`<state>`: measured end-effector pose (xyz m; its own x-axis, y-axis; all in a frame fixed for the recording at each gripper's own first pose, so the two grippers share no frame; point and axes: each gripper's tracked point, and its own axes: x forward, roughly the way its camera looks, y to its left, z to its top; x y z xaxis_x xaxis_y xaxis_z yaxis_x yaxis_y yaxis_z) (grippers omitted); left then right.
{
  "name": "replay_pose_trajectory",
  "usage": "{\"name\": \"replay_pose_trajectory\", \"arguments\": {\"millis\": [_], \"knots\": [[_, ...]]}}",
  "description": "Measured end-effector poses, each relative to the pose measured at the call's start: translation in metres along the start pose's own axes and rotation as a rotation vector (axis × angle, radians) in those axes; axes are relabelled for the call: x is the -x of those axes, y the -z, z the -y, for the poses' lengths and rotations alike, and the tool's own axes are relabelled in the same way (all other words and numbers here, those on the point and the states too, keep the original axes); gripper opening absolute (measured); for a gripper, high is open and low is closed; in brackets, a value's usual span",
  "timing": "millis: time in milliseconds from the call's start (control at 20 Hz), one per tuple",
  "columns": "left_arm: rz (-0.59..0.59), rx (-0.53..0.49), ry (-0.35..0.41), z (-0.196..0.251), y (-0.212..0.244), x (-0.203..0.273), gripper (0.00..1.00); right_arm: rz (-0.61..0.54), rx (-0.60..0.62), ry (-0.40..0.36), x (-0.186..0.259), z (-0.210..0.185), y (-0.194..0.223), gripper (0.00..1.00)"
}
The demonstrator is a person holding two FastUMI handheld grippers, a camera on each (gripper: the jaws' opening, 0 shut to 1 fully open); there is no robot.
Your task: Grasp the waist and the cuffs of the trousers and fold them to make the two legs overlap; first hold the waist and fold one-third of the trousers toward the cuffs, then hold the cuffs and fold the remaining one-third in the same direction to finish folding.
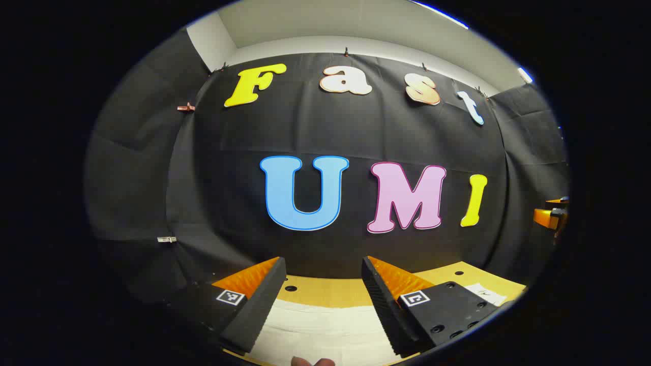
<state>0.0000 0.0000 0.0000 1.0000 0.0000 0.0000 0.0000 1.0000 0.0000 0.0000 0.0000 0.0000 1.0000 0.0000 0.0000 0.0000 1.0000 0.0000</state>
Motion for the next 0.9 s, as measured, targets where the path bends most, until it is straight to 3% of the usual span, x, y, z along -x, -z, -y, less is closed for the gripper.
{"name": "replay_pose_trajectory", "arguments": {"millis": [900], "knots": [[-0.032, -0.030, -0.021, -0.013, 0.021, 0.009, 0.95, -0.023, 0.049, -0.014, 0.009, -0.007, 0.011, 0.97]]}}
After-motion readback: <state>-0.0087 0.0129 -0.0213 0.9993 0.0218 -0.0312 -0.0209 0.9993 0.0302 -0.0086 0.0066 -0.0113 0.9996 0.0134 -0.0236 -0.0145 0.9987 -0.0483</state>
